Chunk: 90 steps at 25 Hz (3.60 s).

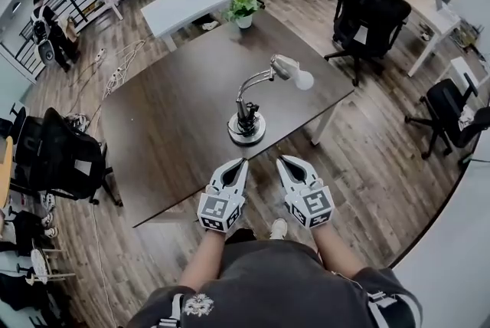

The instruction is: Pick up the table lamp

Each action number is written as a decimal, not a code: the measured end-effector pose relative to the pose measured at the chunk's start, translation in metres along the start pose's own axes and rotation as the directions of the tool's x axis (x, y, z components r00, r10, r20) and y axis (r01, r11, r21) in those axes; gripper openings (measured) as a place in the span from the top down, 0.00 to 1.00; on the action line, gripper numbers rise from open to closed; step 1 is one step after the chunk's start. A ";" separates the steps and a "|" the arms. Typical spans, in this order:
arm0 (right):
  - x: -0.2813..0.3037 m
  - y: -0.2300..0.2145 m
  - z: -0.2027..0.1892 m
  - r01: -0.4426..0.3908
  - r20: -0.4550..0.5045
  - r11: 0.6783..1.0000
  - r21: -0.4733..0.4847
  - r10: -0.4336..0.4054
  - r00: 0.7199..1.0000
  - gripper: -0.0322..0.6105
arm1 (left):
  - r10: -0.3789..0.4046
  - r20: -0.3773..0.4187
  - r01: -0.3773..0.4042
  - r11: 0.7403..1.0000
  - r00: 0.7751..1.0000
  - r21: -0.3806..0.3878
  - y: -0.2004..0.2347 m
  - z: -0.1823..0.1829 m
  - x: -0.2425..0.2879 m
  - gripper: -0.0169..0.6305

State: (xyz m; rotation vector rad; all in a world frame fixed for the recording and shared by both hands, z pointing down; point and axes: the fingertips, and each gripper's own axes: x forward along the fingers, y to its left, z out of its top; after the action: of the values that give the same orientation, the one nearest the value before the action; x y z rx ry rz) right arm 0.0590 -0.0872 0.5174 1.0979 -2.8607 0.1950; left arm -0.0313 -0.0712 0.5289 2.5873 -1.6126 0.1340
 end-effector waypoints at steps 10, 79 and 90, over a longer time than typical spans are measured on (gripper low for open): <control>0.040 -0.014 0.002 0.015 -0.006 1.000 -0.019 -0.015 1.000 0.91 | 0.014 0.006 -0.014 0.999 1.000 -0.029 0.045 -0.002 0.030 0.96; 0.184 -0.123 -0.019 0.077 -0.123 0.997 -0.005 -0.077 0.989 0.91 | -0.189 0.009 0.185 0.968 0.982 0.168 0.116 -0.004 0.218 0.90; 0.180 -0.126 -0.022 0.089 -0.130 0.996 0.001 -0.088 0.988 0.91 | -0.189 -0.015 0.189 0.962 0.982 0.198 0.116 0.001 0.220 0.93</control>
State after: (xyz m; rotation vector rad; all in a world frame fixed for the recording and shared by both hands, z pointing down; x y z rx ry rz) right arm 0.0108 -0.2959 0.5704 1.1654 -2.6930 0.2612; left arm -0.0390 -0.3181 0.5583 2.8756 -1.4082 0.2896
